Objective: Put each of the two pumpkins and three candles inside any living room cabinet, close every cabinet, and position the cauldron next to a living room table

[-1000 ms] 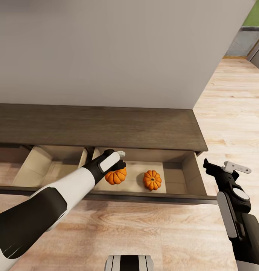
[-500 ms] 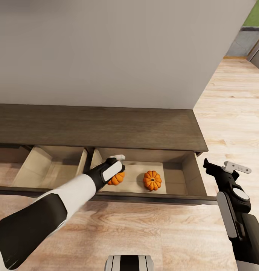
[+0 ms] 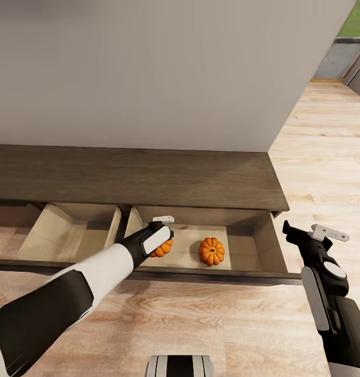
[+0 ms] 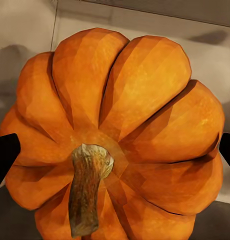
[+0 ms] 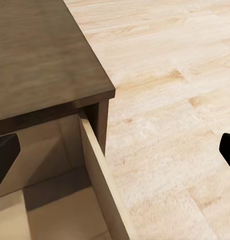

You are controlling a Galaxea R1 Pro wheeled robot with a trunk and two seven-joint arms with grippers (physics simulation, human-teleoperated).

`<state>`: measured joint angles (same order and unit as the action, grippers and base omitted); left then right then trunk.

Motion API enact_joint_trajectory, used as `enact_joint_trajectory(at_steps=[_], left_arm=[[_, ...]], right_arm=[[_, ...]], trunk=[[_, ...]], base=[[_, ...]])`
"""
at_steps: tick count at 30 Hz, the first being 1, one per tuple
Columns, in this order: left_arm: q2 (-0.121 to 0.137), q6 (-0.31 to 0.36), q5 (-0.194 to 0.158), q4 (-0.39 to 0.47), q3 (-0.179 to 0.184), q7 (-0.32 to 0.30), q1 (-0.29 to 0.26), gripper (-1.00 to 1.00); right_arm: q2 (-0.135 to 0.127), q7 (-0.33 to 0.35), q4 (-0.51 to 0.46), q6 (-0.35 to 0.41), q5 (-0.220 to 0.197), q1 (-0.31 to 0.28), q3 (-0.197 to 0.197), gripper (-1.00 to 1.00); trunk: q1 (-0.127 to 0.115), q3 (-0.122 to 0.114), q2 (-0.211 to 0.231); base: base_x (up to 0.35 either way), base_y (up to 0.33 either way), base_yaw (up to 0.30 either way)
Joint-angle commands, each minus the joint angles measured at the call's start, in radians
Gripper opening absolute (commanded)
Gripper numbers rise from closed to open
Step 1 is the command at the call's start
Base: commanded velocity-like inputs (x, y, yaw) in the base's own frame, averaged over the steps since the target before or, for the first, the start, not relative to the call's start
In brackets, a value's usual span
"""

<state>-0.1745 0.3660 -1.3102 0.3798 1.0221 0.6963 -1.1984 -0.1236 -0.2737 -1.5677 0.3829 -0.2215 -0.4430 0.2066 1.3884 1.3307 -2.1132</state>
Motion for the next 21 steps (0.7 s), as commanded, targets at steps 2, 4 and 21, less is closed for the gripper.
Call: enact_joint_trajectory(at_steps=[2, 4, 21], left_arm=[[0.000, 0.005, 0.000, 0.001, 0.006, 0.007, -0.001, -1.00], [0.000, 0.005, 0.000, 0.001, 0.006, 0.008, -0.001, -1.00], [0.000, 0.008, 0.002, 0.002, 0.007, 0.009, -0.001, -1.00]], right_arm=[[-0.001, -0.007, -0.002, 0.003, -0.010, 0.000, -0.001, 1.00], [-0.001, -0.007, -0.002, 0.003, -0.010, 0.000, -0.001, 1.00], [-0.001, -0.007, -0.002, 0.003, -0.010, 0.000, -0.001, 1.00]], trunk=[[0.000, 0.001, 0.000], [0.008, 0.007, -0.014], [0.061, 0.051, -0.112]], base=[[0.000, 0.000, 0.000], [0.000, 0.000, 0.000], [0.000, 0.000, 0.000]])
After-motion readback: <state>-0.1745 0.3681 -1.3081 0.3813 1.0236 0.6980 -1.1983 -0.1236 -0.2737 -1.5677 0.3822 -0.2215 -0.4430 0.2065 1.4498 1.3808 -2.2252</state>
